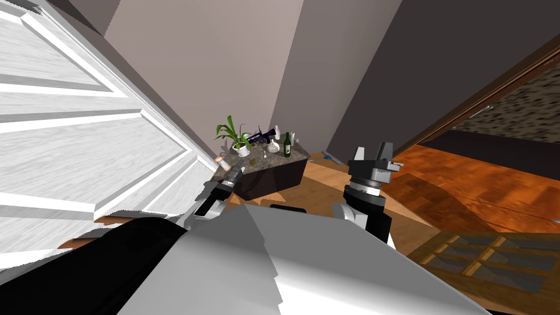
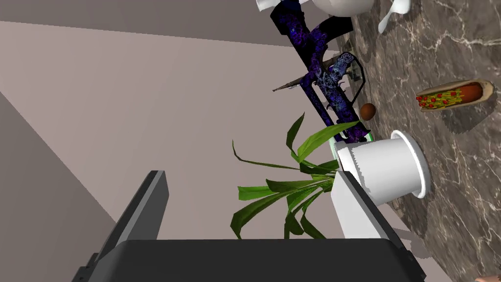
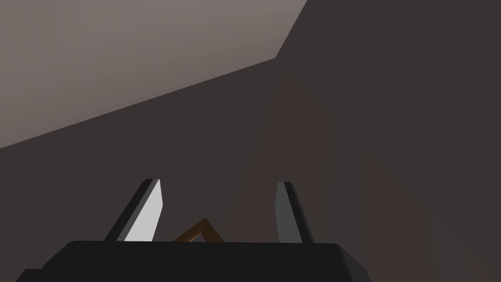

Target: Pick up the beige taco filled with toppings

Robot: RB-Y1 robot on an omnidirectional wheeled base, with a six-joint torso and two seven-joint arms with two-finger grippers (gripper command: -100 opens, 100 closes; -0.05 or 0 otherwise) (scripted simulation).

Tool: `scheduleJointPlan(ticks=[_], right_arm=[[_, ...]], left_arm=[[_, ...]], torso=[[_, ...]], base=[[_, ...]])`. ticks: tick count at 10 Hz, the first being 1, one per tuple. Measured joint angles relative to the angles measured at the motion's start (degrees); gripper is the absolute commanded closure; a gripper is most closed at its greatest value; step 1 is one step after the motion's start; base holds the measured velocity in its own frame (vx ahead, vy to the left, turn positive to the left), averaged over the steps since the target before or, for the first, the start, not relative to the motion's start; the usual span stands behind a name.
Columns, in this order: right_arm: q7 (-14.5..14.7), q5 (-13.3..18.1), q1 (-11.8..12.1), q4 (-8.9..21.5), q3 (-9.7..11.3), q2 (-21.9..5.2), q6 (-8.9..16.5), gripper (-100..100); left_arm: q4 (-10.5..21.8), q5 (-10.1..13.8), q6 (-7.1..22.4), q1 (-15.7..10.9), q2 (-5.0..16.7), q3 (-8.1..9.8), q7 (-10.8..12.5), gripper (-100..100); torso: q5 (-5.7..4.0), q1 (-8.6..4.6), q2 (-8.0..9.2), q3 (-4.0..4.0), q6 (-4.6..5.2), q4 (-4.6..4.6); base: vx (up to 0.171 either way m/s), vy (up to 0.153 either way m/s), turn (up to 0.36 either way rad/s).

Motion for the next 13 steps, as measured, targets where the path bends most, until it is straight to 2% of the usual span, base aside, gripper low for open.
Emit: scheduleJointPlan(ticks=[3, 5, 7, 8, 11, 13], right_arm=[[0.00, 0.00, 0.00, 0.00, 0.00, 0.00, 0.00, 0], [0.00, 0.00, 0.00, 0.00, 0.00, 0.00, 0.00, 0], [0.00, 0.00, 0.01, 0.00, 0.00, 0.00, 0.00, 0], [0.00, 0.00, 0.01, 0.00, 0.00, 0.00, 0.00, 0], [0.00, 0.00, 0.01, 0.00, 0.00, 0.00, 0.00, 0], [0.00, 0.00, 0.01, 0.00, 0.00, 0.00, 0.00, 0]], left_arm=[[1.54, 0.61, 2.98, 2.10, 4.63, 0.66, 0.58, -100], [2.56, 0.94, 6.02, 3.10, 7.67, 0.66, 0.51, -100], [3.38, 1.41, 7.60, 4.56, 10.58, 1.04, 0.59, -100], [4.33, 1.54, 7.95, 4.66, 11.63, 0.94, 0.57, -100], [7.73, 2.64, 11.25, 6.46, 17.31, 0.77, 0.10, -100], [9.33, 3.02, 12.38, 7.62, 20.35, 0.55, -0.46, -100]], torso=[[0.00, -0.01, -0.07, -0.04, 0.00, -0.02], [0.00, -0.04, -0.18, -0.10, 0.01, -0.04], [0.00, -0.01, -0.25, -0.15, 0.01, -0.06], [0.01, 0.03, -0.25, -0.15, 0.00, -0.06], [-0.01, -0.05, -0.49, -0.29, 0.02, -0.11], [0.00, -0.01, -0.45, -0.26, 0.02, -0.10]], base=[[-0.010, -0.045, -0.024], [0.018, -0.048, -0.039], [0.032, -0.036, -0.036], [0.044, -0.030, -0.062], [0.084, -0.051, -0.078], [0.094, -0.042, -0.103]])
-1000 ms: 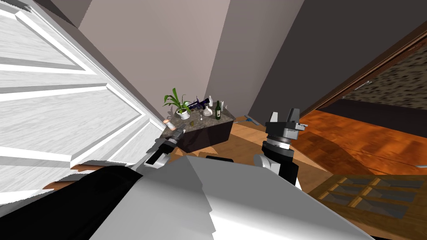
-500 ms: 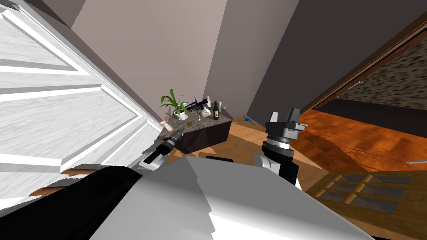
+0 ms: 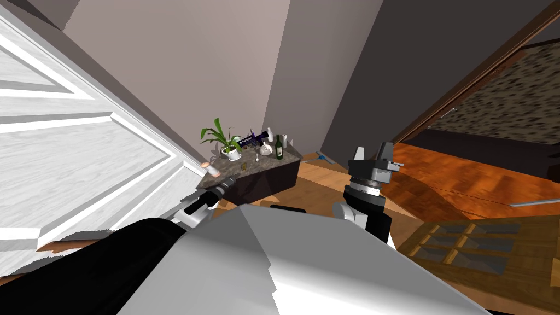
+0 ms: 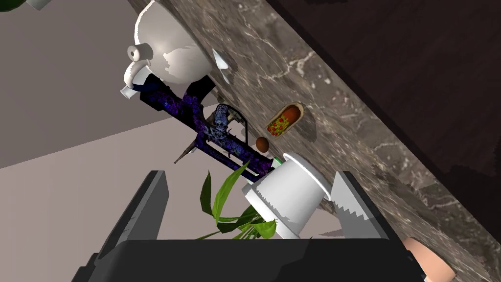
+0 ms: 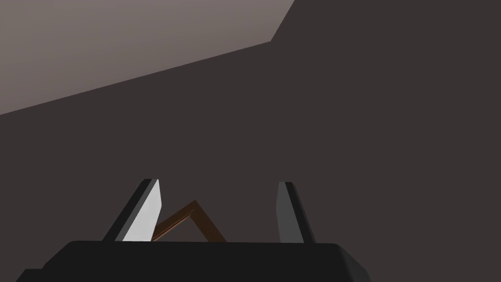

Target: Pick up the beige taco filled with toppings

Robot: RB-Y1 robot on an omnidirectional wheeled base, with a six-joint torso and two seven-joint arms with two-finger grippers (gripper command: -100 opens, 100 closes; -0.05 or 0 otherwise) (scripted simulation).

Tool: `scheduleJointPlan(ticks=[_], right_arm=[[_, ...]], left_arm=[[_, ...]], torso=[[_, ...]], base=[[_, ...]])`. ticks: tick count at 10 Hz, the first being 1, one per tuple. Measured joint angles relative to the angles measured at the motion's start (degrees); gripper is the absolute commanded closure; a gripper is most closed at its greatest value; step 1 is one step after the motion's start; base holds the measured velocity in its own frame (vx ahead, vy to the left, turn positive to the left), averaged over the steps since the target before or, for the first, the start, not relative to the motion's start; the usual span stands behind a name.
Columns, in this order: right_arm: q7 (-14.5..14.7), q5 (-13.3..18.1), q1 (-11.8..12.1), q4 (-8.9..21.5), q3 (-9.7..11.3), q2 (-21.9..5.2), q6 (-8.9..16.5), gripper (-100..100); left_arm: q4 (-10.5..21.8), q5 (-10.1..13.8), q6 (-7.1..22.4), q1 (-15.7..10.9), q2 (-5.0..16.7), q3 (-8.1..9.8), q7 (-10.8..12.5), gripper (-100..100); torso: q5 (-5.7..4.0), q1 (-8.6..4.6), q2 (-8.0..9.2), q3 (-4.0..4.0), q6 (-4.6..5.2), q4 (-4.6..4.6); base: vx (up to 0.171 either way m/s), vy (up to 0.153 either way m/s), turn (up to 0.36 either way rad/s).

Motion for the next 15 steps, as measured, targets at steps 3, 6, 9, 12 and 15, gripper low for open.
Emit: scheduleJointPlan(ticks=[3, 6, 9, 12, 15], right_arm=[[0.00, 0.00, 0.01, 0.00, 0.00, 0.00, 0.00, 0], [0.00, 0.00, 0.01, 0.00, -0.01, 0.00, 0.00, 0], [0.00, 0.00, 0.01, 0.00, -0.01, 0.00, 0.00, 0], [0.00, 0.00, 0.01, 0.00, -0.01, 0.00, 0.00, 0], [0.00, 0.00, 0.01, 0.00, 0.00, 0.00, 0.00, 0]], left_arm=[[1.58, 1.03, 3.42, 3.10, 5.01, 0.28, -1.19, -100], [4.63, 1.72, 5.55, 4.22, 9.11, -0.72, -2.60, -100], [7.91, 2.31, 6.94, 5.58, 12.95, -1.68, -4.05, -100], [9.52, 3.27, 9.82, 8.26, 17.57, -1.59, -5.22, -100], [11.66, 4.32, 10.95, 10.24, 21.47, -1.58, -6.02, -100]], torso=[[0.00, 0.00, -0.17, -0.10, -0.02, -0.04], [0.00, 0.05, -0.12, -0.07, -0.02, -0.03], [0.00, 0.03, -0.12, -0.08, -0.02, -0.04], [0.04, 0.12, -0.21, -0.13, 0.00, -0.05], [0.00, -0.02, -0.10, -0.07, -0.02, -0.03]], base=[[0.123, -0.038, -0.093], [0.117, -0.026, -0.084], [0.115, -0.025, -0.084], [0.130, -0.002, -0.103], [0.111, -0.023, -0.086]])
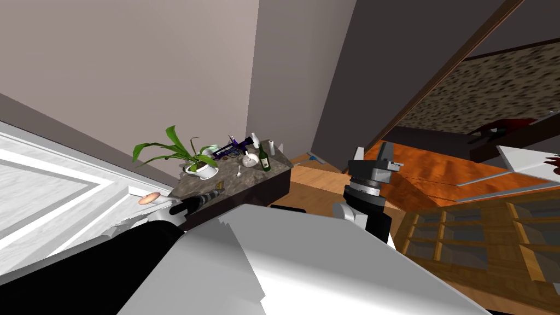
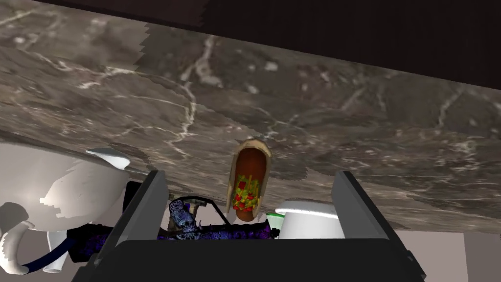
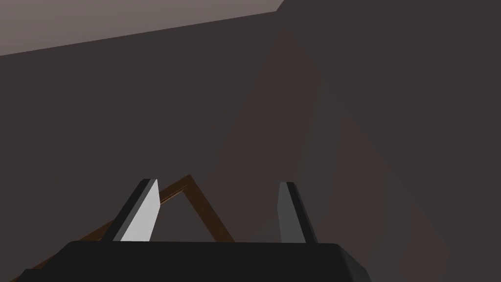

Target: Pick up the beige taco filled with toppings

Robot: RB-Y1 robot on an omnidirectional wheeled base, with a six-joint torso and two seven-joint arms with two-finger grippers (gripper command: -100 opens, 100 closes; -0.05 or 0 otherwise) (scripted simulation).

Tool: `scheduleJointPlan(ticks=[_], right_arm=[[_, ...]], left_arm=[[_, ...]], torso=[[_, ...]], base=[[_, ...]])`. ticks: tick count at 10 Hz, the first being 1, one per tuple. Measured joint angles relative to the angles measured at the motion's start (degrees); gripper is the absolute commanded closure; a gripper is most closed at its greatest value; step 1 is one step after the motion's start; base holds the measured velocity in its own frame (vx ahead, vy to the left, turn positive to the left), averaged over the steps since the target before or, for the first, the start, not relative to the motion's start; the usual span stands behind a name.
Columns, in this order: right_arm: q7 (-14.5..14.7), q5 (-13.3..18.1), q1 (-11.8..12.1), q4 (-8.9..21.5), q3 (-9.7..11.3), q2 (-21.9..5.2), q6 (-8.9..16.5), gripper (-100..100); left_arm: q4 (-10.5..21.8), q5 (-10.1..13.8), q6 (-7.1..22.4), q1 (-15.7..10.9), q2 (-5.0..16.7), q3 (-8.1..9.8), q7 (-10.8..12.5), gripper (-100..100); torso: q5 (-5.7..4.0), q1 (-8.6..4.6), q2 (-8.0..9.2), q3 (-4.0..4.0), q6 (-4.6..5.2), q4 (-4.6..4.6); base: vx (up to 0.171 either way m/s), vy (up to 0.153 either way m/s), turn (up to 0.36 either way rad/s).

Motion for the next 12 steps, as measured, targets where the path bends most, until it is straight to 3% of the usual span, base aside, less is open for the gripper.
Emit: scheduleJointPlan(ticks=[4, 5, 6, 9, 10, 12], right_arm=[[0.00, 0.00, 0.00, 0.00, 0.00, 0.00, 0.00, 0], [0.00, 0.00, 0.00, 0.00, 0.00, 0.00, 0.00, 0], [0.00, 0.00, -0.01, 0.00, 0.00, 0.00, 0.00, 0], [0.00, 0.00, -0.01, 0.00, 0.00, 0.00, 0.00, 0], [0.00, 0.00, -0.01, 0.00, 0.00, 0.00, 0.00, 0], [0.00, 0.00, -0.01, 0.00, 0.00, 0.00, 0.00, 0]], left_arm=[[3.39, 1.13, 2.33, 1.21, 4.83, -1.43, -1.30, -100], [3.51, 1.15, 2.41, 1.23, 4.94, -1.48, -1.37, 0], [3.49, 1.15, 2.40, 1.23, 4.93, -1.47, -1.37, -100], [6.22, -0.29, 1.47, -0.97, 1.72, -3.69, -2.13, -100], [6.30, -0.36, 1.46, -1.06, 1.61, -3.79, -2.20, 100], [6.32, -0.36, 1.50, -1.03, 1.63, -3.78, -2.21, 100]], torso=[[0.02, 0.07, 0.07, 0.04, -0.01, 0.01], [0.02, 0.08, 0.24, 0.13, -0.03, 0.05], [0.02, 0.08, 0.37, 0.21, -0.03, 0.08], [0.06, 0.20, 0.36, 0.21, -0.03, 0.08], [0.03, 0.12, 0.45, 0.26, -0.04, 0.10], [0.04, 0.07, 0.45, 0.26, -0.02, 0.11]], base=[[0.089, -0.006, -0.049], [0.008, 0.000, 0.001], [0.023, 0.008, -0.091], [0.020, 0.019, -0.071], [0.000, 0.000, 0.000], [0.000, 0.000, 0.000]])
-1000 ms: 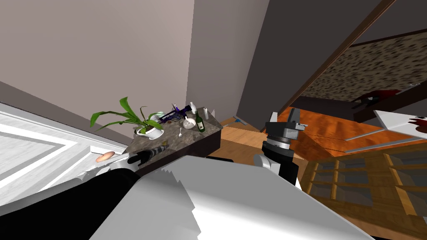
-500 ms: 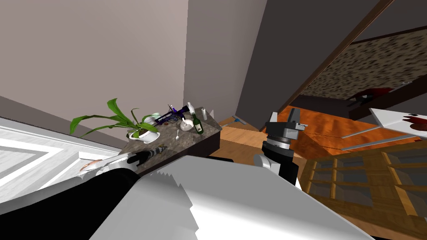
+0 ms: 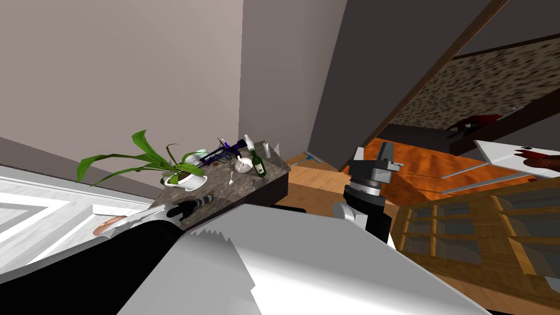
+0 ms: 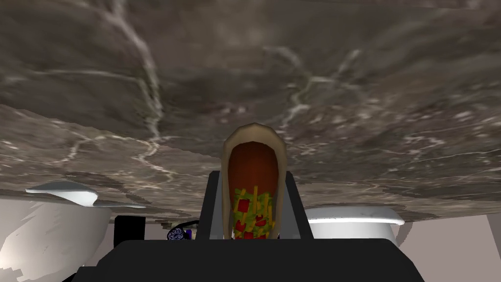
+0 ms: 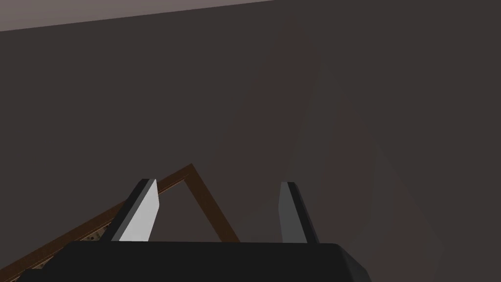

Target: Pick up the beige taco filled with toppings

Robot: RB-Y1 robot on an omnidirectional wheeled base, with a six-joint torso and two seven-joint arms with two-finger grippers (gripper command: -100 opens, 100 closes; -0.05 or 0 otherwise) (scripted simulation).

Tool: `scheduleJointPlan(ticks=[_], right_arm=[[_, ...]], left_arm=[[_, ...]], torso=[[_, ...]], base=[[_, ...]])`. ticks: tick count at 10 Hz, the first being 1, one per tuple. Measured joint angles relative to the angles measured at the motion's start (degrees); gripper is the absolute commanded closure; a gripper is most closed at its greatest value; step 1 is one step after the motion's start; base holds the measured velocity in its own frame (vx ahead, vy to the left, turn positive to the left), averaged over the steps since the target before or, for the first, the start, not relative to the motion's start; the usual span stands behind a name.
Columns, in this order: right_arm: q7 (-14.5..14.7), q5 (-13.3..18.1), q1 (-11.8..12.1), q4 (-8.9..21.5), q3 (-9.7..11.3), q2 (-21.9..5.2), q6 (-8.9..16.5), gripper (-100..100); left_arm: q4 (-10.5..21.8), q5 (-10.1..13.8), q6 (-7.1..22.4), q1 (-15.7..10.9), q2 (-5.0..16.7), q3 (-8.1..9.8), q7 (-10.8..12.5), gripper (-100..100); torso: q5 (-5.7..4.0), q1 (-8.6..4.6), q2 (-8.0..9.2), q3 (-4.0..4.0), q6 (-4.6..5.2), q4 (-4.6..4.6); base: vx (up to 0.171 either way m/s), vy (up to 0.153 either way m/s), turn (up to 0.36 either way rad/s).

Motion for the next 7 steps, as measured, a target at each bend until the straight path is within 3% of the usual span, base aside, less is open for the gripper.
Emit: scheduleJointPlan(ticks=[2, 3, 4, 6, 7], right_arm=[[0.00, 0.00, 0.00, 0.00, 0.00, 0.00, 0.00, 0], [0.00, 0.00, 0.00, 0.00, 0.00, 0.00, 0.00, 0], [0.00, 0.00, 0.00, 0.00, 0.00, 0.00, 0.00, 0], [0.00, 0.00, 0.00, 0.00, 0.00, 0.00, 0.00, 0], [0.00, 0.00, 0.00, 0.00, 0.00, 0.00, 0.00, 0]], left_arm=[[-0.03, 0.00, -0.03, -0.02, 0.00, 0.01, 0.00, 100], [-0.03, 0.00, -0.04, -0.02, 0.00, 0.00, 0.00, 0], [-0.03, 0.00, -0.04, -0.02, 0.00, 0.00, 0.00, 100], [-1.86, 1.08, 0.37, 1.68, 2.33, 1.69, 0.54, 100], [-1.99, 1.15, 0.47, 1.81, 2.47, 1.82, 0.62, 0]], torso=[[-0.01, 0.01, 0.01, 0.00, -0.03, -0.01], [-0.01, 0.01, 0.01, 0.00, -0.03, -0.01], [-0.01, 0.01, 0.01, 0.00, -0.03, -0.01], [-0.07, -0.11, 0.12, 0.06, -0.11, 0.01], [-0.04, -0.08, 0.09, 0.05, -0.07, 0.01]], base=[[0.000, 0.000, 0.000], [0.000, 0.000, 0.000], [-0.010, -0.008, 0.099], [-0.020, -0.017, 0.091], [0.000, 0.000, 0.000]])
